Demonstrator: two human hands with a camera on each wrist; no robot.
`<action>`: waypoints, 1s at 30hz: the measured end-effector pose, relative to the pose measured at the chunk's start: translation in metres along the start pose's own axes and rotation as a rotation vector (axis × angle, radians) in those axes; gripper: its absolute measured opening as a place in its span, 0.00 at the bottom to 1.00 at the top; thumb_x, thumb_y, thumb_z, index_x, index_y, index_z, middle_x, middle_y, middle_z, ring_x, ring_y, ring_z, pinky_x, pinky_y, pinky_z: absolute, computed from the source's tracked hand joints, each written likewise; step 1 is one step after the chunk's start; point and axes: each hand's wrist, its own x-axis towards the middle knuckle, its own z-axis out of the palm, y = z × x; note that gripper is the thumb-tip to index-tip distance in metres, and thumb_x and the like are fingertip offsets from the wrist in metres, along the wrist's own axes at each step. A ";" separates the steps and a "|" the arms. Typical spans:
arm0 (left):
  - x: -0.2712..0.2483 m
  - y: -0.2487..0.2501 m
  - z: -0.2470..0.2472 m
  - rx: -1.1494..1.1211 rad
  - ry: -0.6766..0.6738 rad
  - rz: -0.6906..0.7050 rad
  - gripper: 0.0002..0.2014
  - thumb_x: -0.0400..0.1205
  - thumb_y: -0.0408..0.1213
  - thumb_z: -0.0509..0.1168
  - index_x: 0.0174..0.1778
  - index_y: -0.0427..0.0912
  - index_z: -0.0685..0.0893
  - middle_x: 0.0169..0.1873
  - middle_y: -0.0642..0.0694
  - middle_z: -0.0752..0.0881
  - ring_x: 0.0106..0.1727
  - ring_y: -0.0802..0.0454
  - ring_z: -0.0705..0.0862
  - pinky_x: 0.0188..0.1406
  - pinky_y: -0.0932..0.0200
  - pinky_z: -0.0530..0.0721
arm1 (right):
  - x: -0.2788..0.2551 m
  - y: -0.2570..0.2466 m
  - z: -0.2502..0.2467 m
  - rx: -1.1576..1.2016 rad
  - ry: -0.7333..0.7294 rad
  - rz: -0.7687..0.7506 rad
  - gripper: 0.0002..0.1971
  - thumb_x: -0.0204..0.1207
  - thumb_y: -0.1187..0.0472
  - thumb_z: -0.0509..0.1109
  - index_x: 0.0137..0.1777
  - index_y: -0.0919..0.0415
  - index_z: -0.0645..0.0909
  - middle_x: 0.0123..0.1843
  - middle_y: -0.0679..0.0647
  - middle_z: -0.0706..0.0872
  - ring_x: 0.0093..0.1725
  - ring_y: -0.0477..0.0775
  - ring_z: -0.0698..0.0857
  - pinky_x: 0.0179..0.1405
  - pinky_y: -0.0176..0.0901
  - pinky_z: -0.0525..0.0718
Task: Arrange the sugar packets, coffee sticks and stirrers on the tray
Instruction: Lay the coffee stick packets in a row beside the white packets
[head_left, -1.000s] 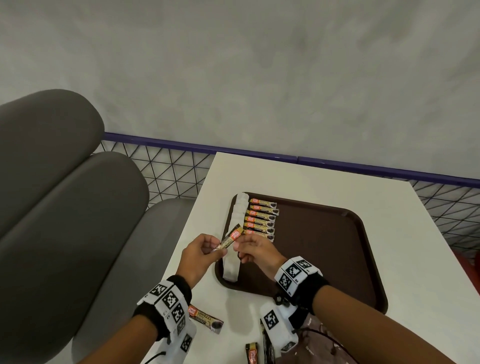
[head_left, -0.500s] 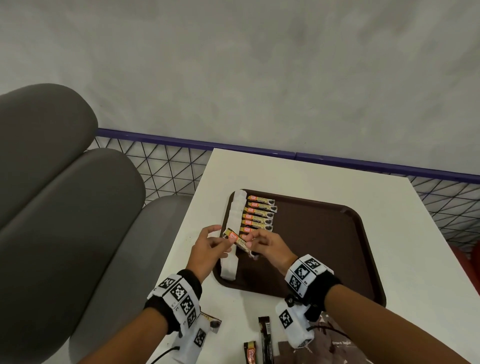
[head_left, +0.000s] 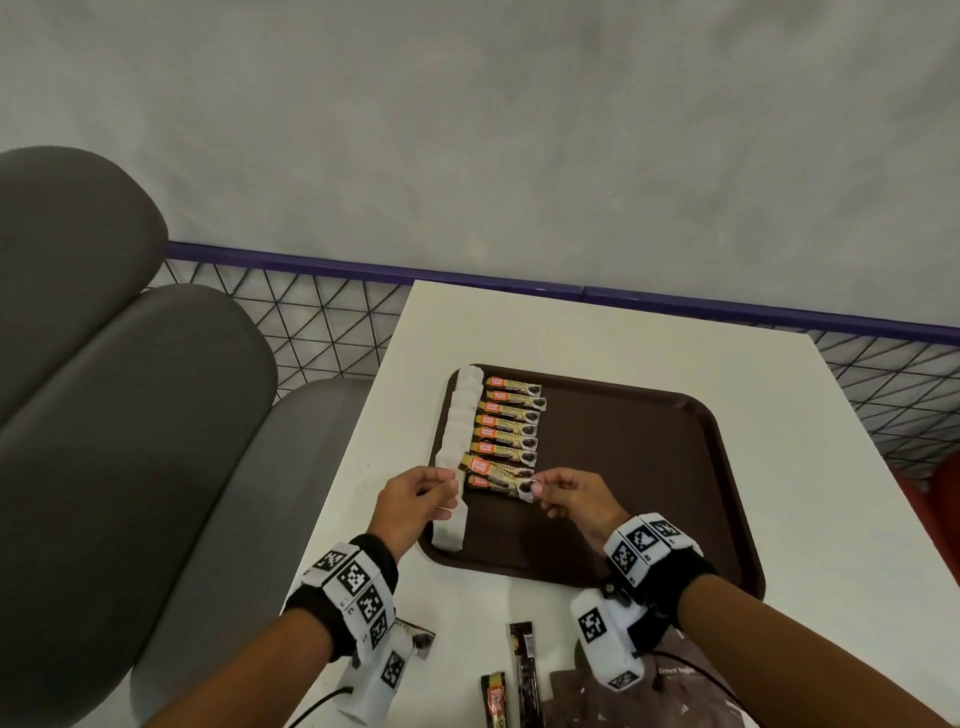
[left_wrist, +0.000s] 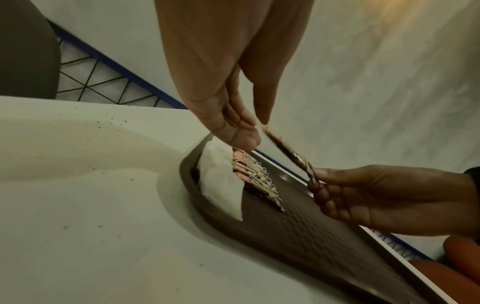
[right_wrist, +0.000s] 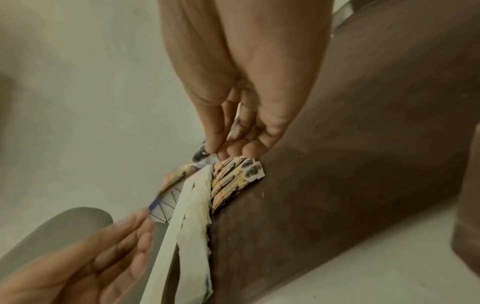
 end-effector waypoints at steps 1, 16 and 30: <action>0.001 -0.002 -0.003 0.014 0.010 0.003 0.08 0.80 0.31 0.67 0.54 0.35 0.83 0.40 0.41 0.86 0.40 0.50 0.85 0.37 0.66 0.86 | 0.002 0.002 -0.002 -0.039 0.014 0.011 0.06 0.73 0.72 0.69 0.40 0.62 0.83 0.34 0.53 0.83 0.32 0.46 0.76 0.28 0.30 0.76; -0.010 -0.023 -0.065 0.122 0.134 0.047 0.08 0.77 0.26 0.68 0.48 0.41 0.85 0.32 0.53 0.89 0.39 0.53 0.83 0.41 0.68 0.77 | 0.012 0.020 0.004 -0.468 0.179 0.085 0.07 0.71 0.67 0.73 0.49 0.67 0.87 0.42 0.53 0.84 0.47 0.49 0.80 0.49 0.36 0.72; -0.047 -0.049 -0.085 0.563 -0.248 0.071 0.17 0.82 0.28 0.63 0.57 0.58 0.80 0.57 0.54 0.85 0.61 0.56 0.80 0.48 0.80 0.74 | -0.013 0.020 -0.003 -0.446 0.231 -0.130 0.13 0.79 0.71 0.60 0.60 0.64 0.80 0.34 0.52 0.83 0.26 0.48 0.83 0.28 0.33 0.82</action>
